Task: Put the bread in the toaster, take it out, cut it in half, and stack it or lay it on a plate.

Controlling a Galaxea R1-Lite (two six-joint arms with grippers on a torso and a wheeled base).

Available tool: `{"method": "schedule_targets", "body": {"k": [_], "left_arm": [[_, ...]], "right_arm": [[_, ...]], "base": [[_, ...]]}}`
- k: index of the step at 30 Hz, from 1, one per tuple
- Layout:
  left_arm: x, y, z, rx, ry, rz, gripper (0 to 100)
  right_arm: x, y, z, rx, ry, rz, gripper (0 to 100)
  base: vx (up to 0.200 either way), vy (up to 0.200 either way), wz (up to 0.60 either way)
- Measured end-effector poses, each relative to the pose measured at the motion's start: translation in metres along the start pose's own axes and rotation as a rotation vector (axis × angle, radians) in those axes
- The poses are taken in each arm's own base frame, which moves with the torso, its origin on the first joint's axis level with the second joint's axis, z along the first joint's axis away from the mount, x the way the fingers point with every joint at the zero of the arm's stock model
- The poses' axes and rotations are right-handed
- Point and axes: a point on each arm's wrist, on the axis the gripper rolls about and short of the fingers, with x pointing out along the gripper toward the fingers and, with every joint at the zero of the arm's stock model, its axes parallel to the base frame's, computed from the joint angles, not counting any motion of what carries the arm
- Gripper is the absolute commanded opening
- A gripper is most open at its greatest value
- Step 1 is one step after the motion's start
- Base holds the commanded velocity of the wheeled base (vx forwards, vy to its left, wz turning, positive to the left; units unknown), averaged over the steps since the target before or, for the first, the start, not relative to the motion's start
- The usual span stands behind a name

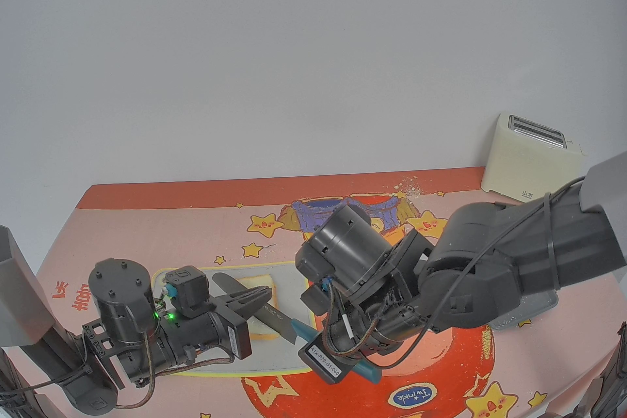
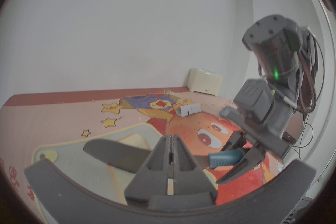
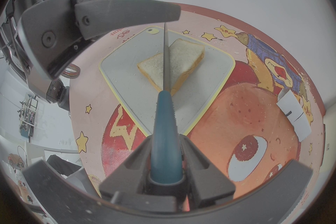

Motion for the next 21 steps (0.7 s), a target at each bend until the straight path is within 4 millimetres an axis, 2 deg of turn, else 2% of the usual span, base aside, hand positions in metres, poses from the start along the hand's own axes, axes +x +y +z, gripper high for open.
{"method": "schedule_targets", "body": {"k": [21], "left_arm": [[0.002, 0.003, -0.013, -0.008, 0.056, 0.009, 0]], "right_arm": [[-0.004, 0.001, 0.003, -0.002, -0.018, -0.002, 0]], "base": [[0.0, 0.0, 0.0]]}}
